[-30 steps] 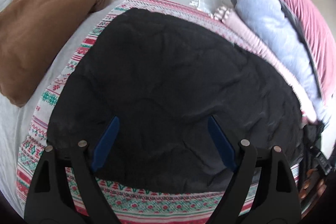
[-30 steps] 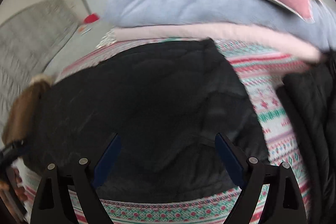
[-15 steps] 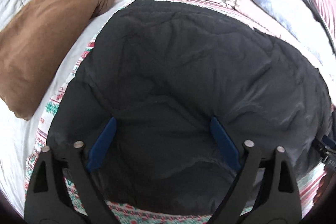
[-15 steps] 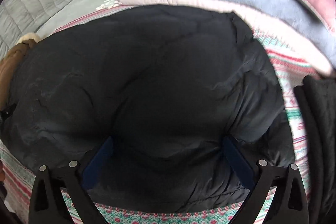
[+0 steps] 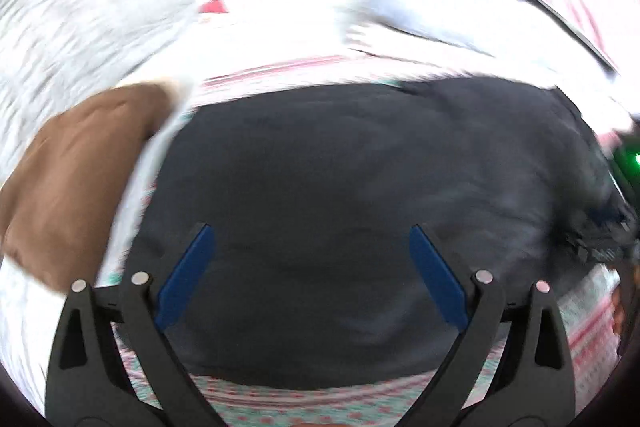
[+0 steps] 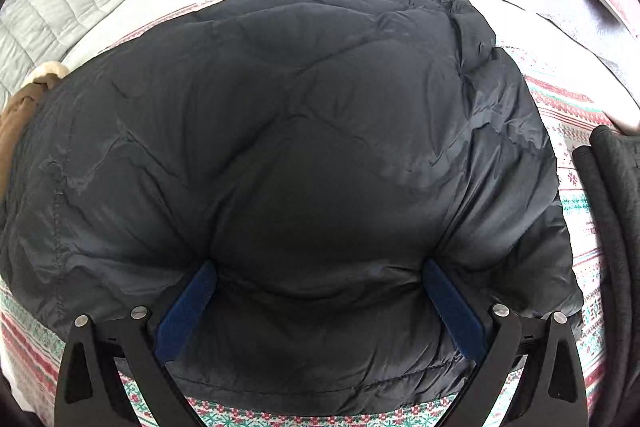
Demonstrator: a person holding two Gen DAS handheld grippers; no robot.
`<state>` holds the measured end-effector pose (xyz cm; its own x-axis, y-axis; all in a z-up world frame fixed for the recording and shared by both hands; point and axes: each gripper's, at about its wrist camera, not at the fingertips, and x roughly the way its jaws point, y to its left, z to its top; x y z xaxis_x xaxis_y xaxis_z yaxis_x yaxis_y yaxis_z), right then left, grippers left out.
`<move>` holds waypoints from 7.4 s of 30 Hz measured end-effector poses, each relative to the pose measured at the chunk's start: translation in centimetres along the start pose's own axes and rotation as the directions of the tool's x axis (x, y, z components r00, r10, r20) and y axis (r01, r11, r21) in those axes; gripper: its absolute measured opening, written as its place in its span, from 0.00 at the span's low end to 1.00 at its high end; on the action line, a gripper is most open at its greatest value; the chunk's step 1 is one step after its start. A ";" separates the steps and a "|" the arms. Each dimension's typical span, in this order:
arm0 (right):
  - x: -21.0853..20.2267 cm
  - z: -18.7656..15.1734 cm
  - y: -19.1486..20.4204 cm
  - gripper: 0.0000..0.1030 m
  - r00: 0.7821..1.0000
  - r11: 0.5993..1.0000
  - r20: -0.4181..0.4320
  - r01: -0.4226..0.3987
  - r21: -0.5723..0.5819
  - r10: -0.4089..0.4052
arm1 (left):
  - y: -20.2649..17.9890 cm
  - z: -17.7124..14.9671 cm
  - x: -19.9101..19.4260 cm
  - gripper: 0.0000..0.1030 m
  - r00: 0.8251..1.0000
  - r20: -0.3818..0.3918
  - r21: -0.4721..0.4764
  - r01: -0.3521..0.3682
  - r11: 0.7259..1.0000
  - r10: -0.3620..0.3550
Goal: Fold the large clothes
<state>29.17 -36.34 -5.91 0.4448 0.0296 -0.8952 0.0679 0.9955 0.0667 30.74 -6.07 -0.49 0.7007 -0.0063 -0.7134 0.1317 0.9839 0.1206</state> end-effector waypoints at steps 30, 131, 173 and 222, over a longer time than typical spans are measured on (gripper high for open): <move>1.8 0.4 0.4 1.00 0.997 0.999 -0.073 0.004 -0.046 -0.007 | -7.6 7.6 9.3 1.00 0.981 -0.187 0.062 -0.044 0.997 0.055; 0.8 -9.2 -14.4 0.52 0.864 0.506 0.365 -0.500 0.703 0.346 | 9.7 -2.9 5.1 1.00 0.956 -0.195 -0.387 0.128 0.913 -0.217; -16.9 -4.7 -0.1 0.09 0.686 0.985 0.706 0.122 0.125 -0.175 | 13.5 -2.8 4.6 1.00 0.923 -0.144 -0.546 0.227 0.806 -0.357; -11.3 0.2 11.6 0.50 0.770 0.799 0.227 -0.542 -0.260 0.596 | 18.6 -2.5 -0.6 0.94 0.930 0.074 -0.536 0.342 0.772 -0.360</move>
<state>25.09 -25.11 5.02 0.5860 0.5954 -0.5496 -0.4189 0.8032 0.4235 31.02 12.65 0.39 0.6558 -0.3736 -0.6560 -0.0350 0.8530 -0.5208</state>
